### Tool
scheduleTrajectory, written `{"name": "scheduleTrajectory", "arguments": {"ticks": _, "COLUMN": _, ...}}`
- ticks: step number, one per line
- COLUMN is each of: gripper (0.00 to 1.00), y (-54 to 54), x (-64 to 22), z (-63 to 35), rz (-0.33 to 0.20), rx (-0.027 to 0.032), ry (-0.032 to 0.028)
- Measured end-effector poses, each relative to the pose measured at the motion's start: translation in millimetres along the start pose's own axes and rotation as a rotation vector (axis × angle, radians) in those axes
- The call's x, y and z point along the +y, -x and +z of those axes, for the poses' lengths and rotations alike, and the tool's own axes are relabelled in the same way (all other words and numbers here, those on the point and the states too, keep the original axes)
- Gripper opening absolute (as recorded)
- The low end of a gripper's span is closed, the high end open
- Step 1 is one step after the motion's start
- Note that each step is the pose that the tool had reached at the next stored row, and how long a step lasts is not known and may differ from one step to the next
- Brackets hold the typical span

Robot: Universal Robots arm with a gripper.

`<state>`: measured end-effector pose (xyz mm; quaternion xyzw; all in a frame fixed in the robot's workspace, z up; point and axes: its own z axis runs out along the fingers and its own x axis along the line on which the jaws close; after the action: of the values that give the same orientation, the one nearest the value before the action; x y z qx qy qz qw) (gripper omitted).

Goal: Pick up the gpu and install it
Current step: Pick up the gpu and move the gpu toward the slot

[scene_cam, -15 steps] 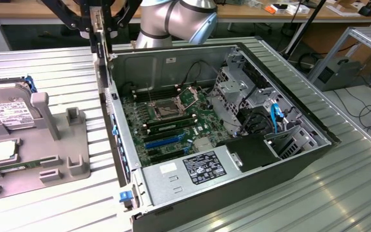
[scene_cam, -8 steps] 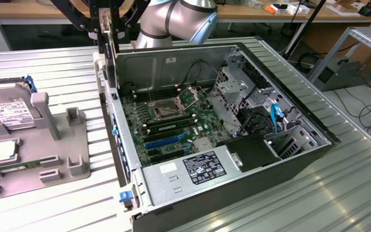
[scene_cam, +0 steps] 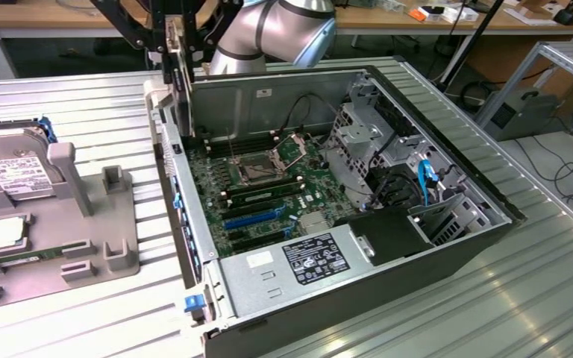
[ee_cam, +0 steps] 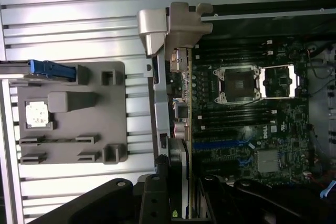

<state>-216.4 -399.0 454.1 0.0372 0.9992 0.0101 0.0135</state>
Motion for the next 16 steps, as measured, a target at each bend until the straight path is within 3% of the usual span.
{"name": "scheduleTrajectory", "arguments": {"ticks": 16, "gripper": 0.27, "y": 13.5, "x": 0.9, "z": 5.9, "rz": 0.000, "rx": -0.0007, "ry": -0.0095}}
